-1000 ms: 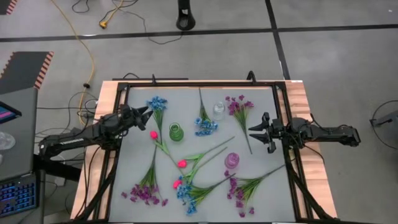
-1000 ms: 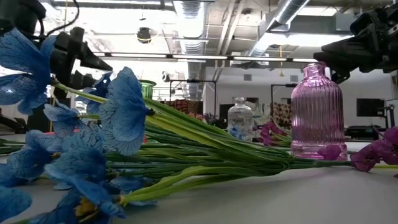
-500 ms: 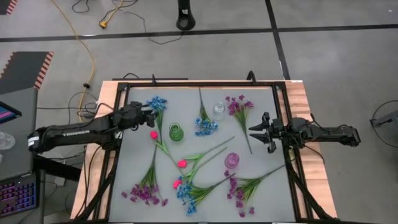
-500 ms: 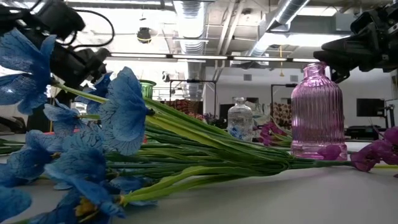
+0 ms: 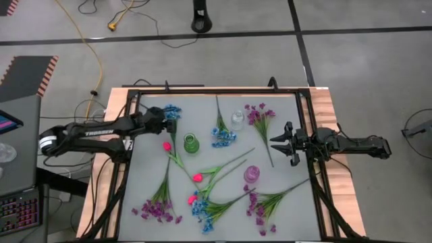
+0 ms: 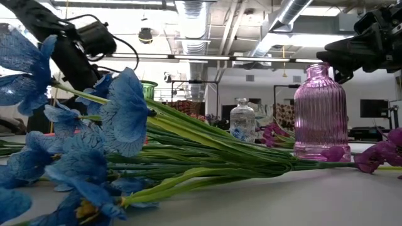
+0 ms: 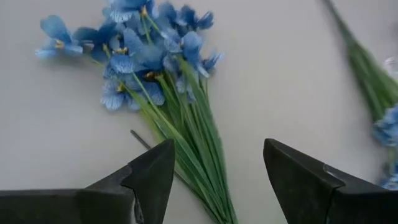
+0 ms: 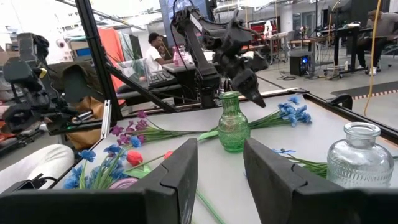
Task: Sort flowers into vase by color
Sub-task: Put the top left blue flowers into the green flower vase
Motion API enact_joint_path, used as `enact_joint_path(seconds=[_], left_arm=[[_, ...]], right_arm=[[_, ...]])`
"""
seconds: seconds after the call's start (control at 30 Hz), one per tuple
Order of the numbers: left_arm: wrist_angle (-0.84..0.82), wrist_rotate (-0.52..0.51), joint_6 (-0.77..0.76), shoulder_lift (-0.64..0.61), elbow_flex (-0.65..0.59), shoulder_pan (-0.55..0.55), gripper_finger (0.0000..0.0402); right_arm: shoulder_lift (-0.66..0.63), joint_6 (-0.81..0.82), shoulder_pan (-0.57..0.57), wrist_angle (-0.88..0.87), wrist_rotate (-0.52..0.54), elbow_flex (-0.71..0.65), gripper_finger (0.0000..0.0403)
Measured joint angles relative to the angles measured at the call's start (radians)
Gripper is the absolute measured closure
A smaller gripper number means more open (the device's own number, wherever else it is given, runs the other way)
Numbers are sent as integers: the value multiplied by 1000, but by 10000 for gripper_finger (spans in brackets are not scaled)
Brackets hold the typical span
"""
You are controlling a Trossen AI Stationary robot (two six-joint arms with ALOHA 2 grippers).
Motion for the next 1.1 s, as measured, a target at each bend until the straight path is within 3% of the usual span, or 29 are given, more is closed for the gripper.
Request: enact_joint_path(seconds=[0.7, 0.87, 1.1], left_arm=[[-4, 79, 21, 376, 149, 87, 171], [-6, 71, 37, 405, 174, 87, 209], [-5, 68, 53, 409, 194, 87, 301]], right_arm=[[0, 0, 0, -1, 0, 0, 246], [0, 0, 0, -1, 0, 0, 246], [0, 0, 0, -1, 0, 0, 246]])
